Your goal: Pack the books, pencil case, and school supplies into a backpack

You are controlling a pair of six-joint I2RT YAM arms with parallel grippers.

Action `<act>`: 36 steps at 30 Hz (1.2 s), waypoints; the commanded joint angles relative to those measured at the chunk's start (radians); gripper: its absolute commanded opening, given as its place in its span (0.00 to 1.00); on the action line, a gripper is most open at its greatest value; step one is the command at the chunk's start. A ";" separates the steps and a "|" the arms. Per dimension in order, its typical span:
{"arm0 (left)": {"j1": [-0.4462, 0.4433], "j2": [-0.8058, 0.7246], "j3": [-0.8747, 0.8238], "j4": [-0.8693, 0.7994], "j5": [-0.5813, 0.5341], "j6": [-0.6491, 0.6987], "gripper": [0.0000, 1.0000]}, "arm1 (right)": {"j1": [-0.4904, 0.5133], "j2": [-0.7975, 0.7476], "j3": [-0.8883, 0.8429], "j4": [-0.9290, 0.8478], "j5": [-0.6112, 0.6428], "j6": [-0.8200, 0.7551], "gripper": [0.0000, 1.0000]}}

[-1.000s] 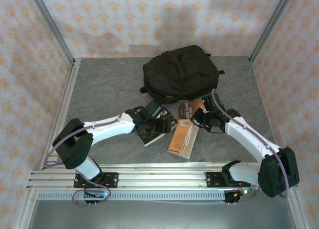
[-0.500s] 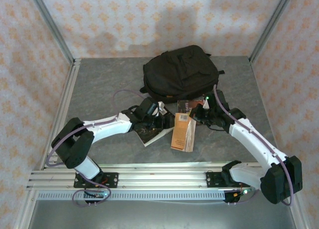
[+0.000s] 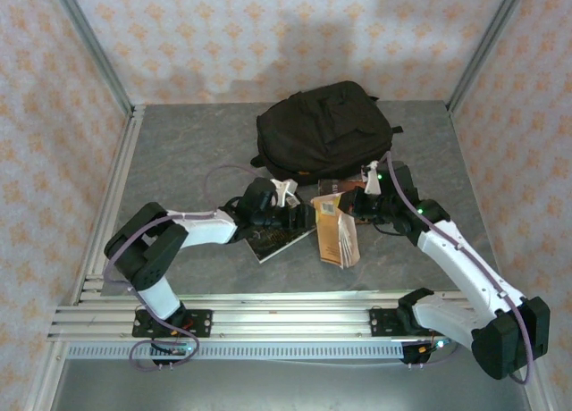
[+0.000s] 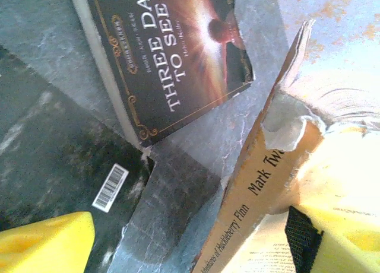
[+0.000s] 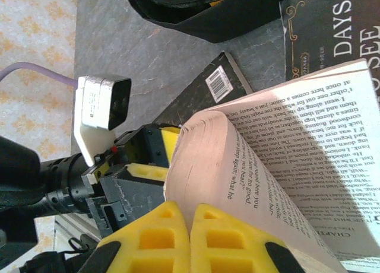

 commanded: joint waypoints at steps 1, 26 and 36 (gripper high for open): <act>0.000 0.001 -0.013 0.189 0.080 0.004 0.85 | -0.002 -0.021 0.021 0.089 -0.075 -0.004 0.00; -0.014 -0.171 -0.101 0.425 0.167 0.003 0.49 | -0.050 0.045 0.225 0.006 -0.130 0.035 0.00; -0.021 -0.279 -0.105 0.311 0.100 0.017 0.00 | -0.053 0.077 0.258 -0.123 0.140 -0.016 0.52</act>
